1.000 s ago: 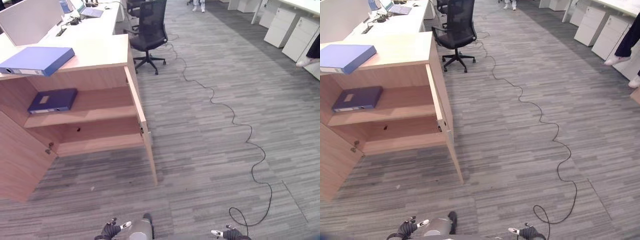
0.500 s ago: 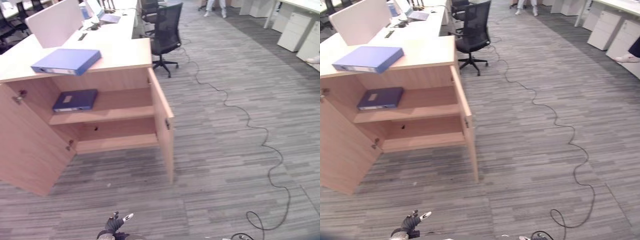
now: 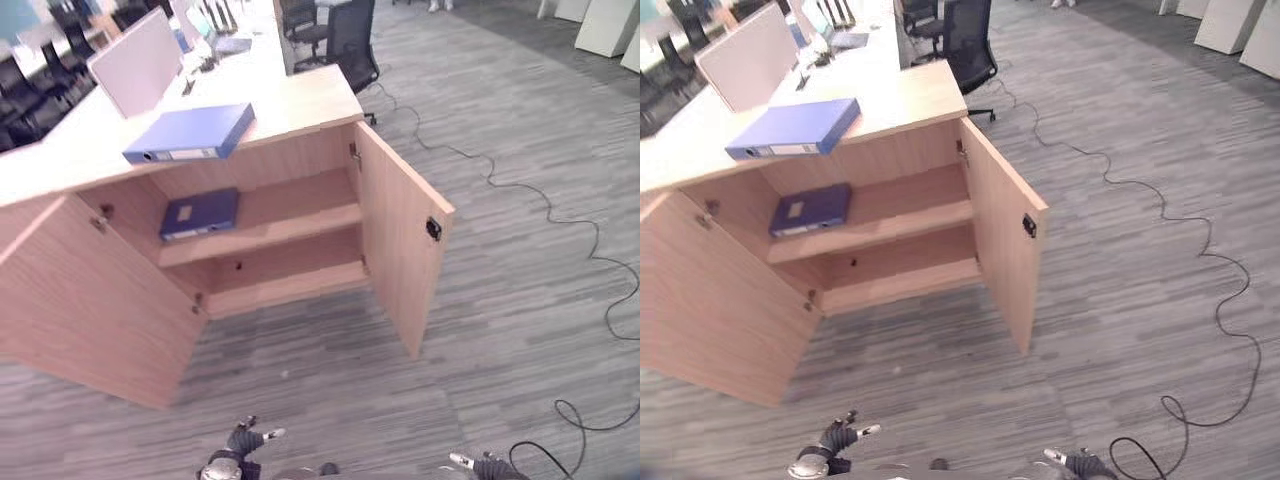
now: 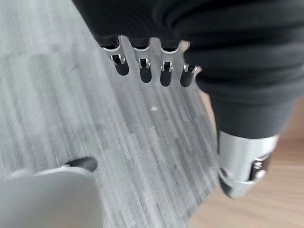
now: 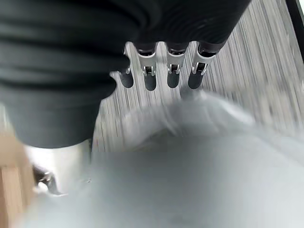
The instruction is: Put the empty folder in the office cabinet
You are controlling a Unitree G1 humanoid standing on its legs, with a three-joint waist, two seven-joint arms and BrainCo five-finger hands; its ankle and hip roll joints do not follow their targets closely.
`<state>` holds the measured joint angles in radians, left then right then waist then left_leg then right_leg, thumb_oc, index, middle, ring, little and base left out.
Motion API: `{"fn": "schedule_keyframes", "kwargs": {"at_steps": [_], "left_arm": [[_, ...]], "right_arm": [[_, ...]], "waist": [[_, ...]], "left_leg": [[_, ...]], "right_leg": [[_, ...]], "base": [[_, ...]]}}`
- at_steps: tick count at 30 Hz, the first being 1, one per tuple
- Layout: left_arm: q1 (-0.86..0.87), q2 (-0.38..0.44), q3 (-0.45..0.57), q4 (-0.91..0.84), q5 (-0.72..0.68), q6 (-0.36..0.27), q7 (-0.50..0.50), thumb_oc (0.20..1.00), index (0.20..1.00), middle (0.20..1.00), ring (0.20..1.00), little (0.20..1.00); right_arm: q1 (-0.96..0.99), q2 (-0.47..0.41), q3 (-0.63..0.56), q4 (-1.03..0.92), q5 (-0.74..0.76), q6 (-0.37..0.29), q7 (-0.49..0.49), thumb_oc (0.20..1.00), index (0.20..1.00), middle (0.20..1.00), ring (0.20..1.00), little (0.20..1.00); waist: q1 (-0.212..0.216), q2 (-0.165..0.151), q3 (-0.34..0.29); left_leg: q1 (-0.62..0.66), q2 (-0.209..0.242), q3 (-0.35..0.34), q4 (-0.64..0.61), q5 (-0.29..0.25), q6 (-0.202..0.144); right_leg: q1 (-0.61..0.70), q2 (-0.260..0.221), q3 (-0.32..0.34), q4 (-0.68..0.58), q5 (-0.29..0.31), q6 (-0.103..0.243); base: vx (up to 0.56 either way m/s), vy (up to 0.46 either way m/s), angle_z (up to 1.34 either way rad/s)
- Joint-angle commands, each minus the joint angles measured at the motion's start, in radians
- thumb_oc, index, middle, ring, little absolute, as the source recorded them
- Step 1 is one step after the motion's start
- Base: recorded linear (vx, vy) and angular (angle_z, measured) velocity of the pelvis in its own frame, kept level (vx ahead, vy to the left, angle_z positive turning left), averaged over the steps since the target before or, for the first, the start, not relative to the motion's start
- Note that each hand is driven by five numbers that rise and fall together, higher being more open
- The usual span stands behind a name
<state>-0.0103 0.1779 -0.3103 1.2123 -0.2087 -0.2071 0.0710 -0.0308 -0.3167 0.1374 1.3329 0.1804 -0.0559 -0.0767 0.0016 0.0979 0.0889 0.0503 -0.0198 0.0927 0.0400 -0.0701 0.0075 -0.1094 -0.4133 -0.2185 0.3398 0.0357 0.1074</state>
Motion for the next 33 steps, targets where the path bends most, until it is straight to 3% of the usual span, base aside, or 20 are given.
{"fn": "schedule_keyframes", "kwargs": {"at_steps": [1, 3, 6, 12, 15, 18, 19, 20, 23, 24, 30, 31, 33], "left_arm": [[-0.02, 0.026, 0.033, 0.015, 0.013, -0.007, -0.015, 1.0, 1.0, 1.0, 1.0, 1.0], [-0.025, 0.024, 0.044, 0.038, 0.005, -0.006, -0.013, 1.0, 1.0, 1.0, 1.0, 1.0], [-0.022, 0.014, 0.054, 0.046, 0.0, -0.012, -0.013, 1.0, 1.0, 1.0, 1.0, 1.0], [-0.012, 0.009, 0.063, 0.02, -0.024, -0.016, -0.016, 1.0, 1.0, 1.0, 1.0, 1.0], [-0.013, 0.014, 0.07, 0.008, -0.032, -0.018, -0.009, 1.0, 1.0, 1.0, 1.0, 1.0], [-0.011, 0.017, 0.074, -0.006, -0.034, -0.019, -0.006, 1.0, 1.0, 1.0, 1.0, 1.0], [-0.011, 0.017, 0.072, -0.011, -0.033, -0.02, -0.004, 1.0, 1.0, 1.0, 1.0, 1.0], [-0.008, 0.019, 0.066, -0.028, -0.036, -0.02, -0.002, 1.0, 1.0, 1.0, 1.0, 1.0], [-0.007, 0.021, 0.059, -0.049, -0.043, -0.022, 0.005, 1.0, 1.0, 1.0, 1.0, 1.0], [-0.007, 0.021, 0.05, -0.076, -0.049, -0.023, 0.008, 1.0, 1.0, 1.0, 1.0, 1.0], [0.005, 0.021, 0.032, -0.12, -0.048, -0.024, 0.005, 1.0, 1.0, 1.0, 1.0, 1.0], [0.0, 0.025, 0.019, -0.127, -0.041, -0.023, 0.003, 1.0, 1.0, 1.0, 1.0, 1.0], [-0.006, 0.026, 0.012, -0.129, -0.038, -0.024, 0.001, 1.0, 1.0, 1.0, 1.0, 1.0]], "right_arm": [[-0.063, 0.039, 0.05, -0.005, 0.06, -0.03, 0.001, 1.0, 1.0, 1.0, 1.0, 1.0], [-0.068, 0.046, 0.083, 0.006, 0.063, -0.035, -0.002, 1.0, 1.0, 1.0, 1.0, 1.0], [-0.06, 0.054, 0.097, 0.031, 0.051, -0.032, -0.003, 1.0, 1.0, 1.0, 1.0, 1.0], [-0.044, 0.052, 0.089, 0.042, 0.039, -0.033, -0.011, 1.0, 1.0, 1.0, 1.0, 1.0], [-0.042, 0.047, 0.089, 0.035, 0.035, -0.033, -0.012, 1.0, 1.0, 1.0, 1.0, 1.0], [-0.038, 0.043, 0.09, 0.034, 0.026, -0.029, -0.01, 1.0, 1.0, 1.0, 1.0, 1.0], [-0.036, 0.042, 0.089, 0.037, 0.022, -0.027, -0.011, 1.0, 1.0, 1.0, 1.0, 1.0], [-0.035, 0.042, 0.091, 0.035, 0.016, -0.026, -0.014, 1.0, 1.0, 1.0, 1.0, 1.0], [-0.035, 0.044, 0.091, 0.038, 0.01, -0.024, -0.015, 1.0, 1.0, 1.0, 1.0, 1.0], [-0.035, 0.044, 0.093, 0.041, 0.008, -0.023, -0.018, 1.0, 1.0, 1.0, 1.0, 1.0], [-0.025, 0.053, 0.091, 0.053, -0.003, -0.016, -0.009, 1.0, 1.0, 1.0, 1.0, 1.0], [-0.021, 0.063, 0.092, 0.054, -0.003, -0.012, -0.008, 1.0, 1.0, 1.0, 1.0, 1.0], [-0.021, 0.067, 0.089, 0.058, -0.001, -0.01, -0.006, 1.0, 1.0, 1.0, 1.0, 1.0]], "waist": [[-0.003, -0.034, 0.031], [-0.005, -0.062, 0.035], [0.008, -0.092, 0.013], [0.01, -0.127, 0.016], [0.011, -0.135, 0.019], [0.02, -0.14, 0.009], [0.023, -0.139, 0.004], [0.032, -0.127, 0.001], [0.043, -0.119, 0.005], [0.051, -0.109, 0.006], [0.055, -0.087, -0.029], [0.056, -0.096, -0.044], [0.058, -0.105, -0.05]], "left_leg": [[-0.047, 0.027, -0.061, 0.022, -0.011, 0.015], [-0.033, 0.002, -0.059, 0.012, -0.011, 0.02], [-0.023, -0.02, -0.07, 0.007, -0.022, 0.019], [-0.082, 0.004, -0.034, 0.198, -0.052, -0.026], [-0.133, 0.03, -0.015, 0.268, -0.01, -0.041], [-0.156, 0.052, 0.003, 0.213, 0.0, -0.033], [-0.168, 0.062, 0.0, 0.175, 0.025, -0.034], [-0.173, 0.085, -0.014, 0.073, 0.089, -0.042], [-0.191, 0.105, -0.028, -0.019, 0.139, -0.053], [-0.21, 0.121, -0.035, -0.102, 0.167, -0.064], [-0.213, 0.143, -0.028, -0.127, 0.201, -0.074], [-0.204, 0.131, -0.026, -0.115, 0.221, -0.07], [-0.218, 0.119, -0.024, -0.082, 0.207, -0.064]], "right_leg": [[0.017, 0.23, 0.032, -0.057, -0.099, -0.048], [0.017, 0.338, 0.093, -0.114, -0.11, -0.058], [0.076, 0.38, 0.152, -0.199, -0.106, -0.075], [0.164, 0.37, 0.11, -0.286, -0.095, -0.089], [0.189, 0.362, 0.095, -0.296, -0.105, -0.098], [0.201, 0.35, 0.08, -0.302, -0.119, -0.095], [0.208, 0.349, 0.074, -0.307, -0.124, -0.09], [0.216, 0.356, 0.068, -0.307, -0.14, -0.089], [0.238, 0.357, 0.064, -0.309, -0.162, -0.086], [0.261, 0.358, 0.066, -0.315, -0.178, -0.08], [0.312, 0.34, 0.076, -0.327, -0.195, -0.057], [0.324, 0.317, 0.084, -0.337, -0.187, -0.045], [0.327, 0.299, 0.09, -0.34, -0.182, -0.034]], "base": [[0.04, 0.077, -0.31], [0.09, -0.023, -0.23], [0.14, -0.094, 0.25], [0.09, -0.104, 0.13], [0.07, -0.035, 0.18], [0.1, 0.019, 0.24], [0.18, 0.087, 0.27], [0.14, 0.076, 0.2], [0.18, 0.109, 0.16], [0.2, 0.131, 0.11], [0.23, 0.185, -0.08], [0.29, 0.235, -0.17], [0.26, 0.264, -0.36]]}}
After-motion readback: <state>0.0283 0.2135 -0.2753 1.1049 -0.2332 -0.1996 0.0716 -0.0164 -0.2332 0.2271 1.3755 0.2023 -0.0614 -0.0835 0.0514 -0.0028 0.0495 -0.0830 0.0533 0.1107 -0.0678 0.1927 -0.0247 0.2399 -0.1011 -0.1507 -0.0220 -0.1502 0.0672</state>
